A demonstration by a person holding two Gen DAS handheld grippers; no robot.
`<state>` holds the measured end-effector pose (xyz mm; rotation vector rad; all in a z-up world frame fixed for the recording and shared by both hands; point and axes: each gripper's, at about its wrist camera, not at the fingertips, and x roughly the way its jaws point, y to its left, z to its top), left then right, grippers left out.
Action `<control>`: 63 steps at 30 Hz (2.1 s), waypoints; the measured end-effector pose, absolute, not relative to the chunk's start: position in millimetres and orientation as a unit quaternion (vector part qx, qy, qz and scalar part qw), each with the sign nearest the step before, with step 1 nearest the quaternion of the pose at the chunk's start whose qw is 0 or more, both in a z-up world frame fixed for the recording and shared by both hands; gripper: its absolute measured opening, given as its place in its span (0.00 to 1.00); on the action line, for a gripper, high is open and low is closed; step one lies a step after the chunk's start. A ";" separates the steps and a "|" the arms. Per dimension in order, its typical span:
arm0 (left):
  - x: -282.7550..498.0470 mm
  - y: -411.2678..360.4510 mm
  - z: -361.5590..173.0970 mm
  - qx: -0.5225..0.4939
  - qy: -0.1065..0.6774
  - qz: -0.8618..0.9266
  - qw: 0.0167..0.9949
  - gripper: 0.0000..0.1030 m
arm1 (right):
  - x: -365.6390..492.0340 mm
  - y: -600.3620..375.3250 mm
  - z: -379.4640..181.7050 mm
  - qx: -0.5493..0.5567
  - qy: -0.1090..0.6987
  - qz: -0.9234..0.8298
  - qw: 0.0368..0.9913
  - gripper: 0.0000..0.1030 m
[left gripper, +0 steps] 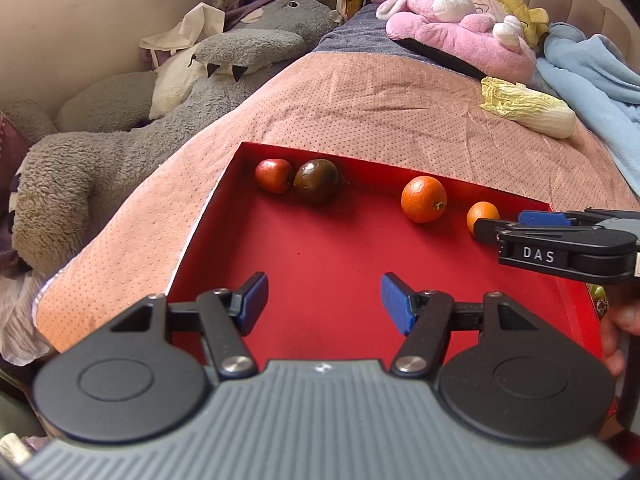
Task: Organize fruits
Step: 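Grasp an orange with the right tool while the left tool grasps another orange, then carry both held oranges from the tray toward the tiger plate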
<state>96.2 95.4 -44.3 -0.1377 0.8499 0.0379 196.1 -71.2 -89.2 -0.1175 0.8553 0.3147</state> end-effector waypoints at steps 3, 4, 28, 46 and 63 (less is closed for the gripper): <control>102.0 94.3 -44.7 -0.069 0.413 0.015 0.908 0.63 | 205.0 -69.5 -97.8 -0.058 0.420 0.150 0.893 0.50; 104.1 94.0 -45.2 -0.072 0.414 0.014 0.907 0.63 | 207.4 -69.7 -99.5 -0.055 0.422 0.150 0.893 0.49; 187.3 23.2 -71.0 -0.013 0.427 -0.022 0.904 0.63 | 88.4 -129.6 -70.6 -0.036 0.425 0.181 0.886 0.39; 173.5 22.8 -67.5 -0.014 0.424 -0.020 0.905 0.39 | 69.5 -136.4 -54.7 -0.027 0.408 0.187 0.893 0.39; 115.7 48.6 -58.6 -0.039 0.425 0.013 0.904 0.39 | 54.9 -131.5 -44.5 -0.031 0.392 0.196 0.899 0.39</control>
